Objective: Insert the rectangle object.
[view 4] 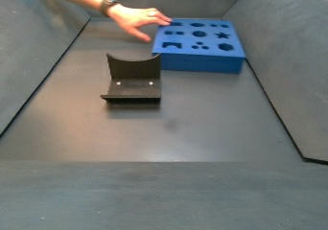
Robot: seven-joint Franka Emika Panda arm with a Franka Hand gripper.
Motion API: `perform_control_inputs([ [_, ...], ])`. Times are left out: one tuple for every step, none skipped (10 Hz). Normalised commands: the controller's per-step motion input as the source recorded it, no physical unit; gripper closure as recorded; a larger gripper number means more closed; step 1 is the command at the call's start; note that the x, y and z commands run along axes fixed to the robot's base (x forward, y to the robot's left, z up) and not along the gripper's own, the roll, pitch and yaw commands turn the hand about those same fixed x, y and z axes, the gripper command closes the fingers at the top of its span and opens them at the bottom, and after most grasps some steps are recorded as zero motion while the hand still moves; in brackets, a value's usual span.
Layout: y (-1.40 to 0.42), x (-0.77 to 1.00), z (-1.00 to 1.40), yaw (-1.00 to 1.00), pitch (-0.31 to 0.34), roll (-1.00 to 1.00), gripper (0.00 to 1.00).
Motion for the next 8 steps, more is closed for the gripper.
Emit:
perform_control_inputs([
  [0.55, 0.06, -0.08, -0.35, 0.054, -0.01, 1.0],
  [0.3, 0.01, -0.05, -0.22, 0.03, -0.04, 1.0],
  [0.19, 0.0, -0.02, -0.16, 0.016, -0.04, 1.0],
  [-0.5, 0.09, 0.33, 0.08, 0.162, 0.08, 1.0],
  [-0.48, 0.08, 0.31, 0.11, 0.166, 0.1, 1.0],
  [-0.32, 0.09, 0.21, 0.09, 0.177, 0.11, 1.0],
  [-0.18, 0.11, 0.11, 0.05, 0.165, 0.09, 1.0],
  [0.0, 0.0, -0.01, 0.0, -0.003, -0.04, 1.0],
])
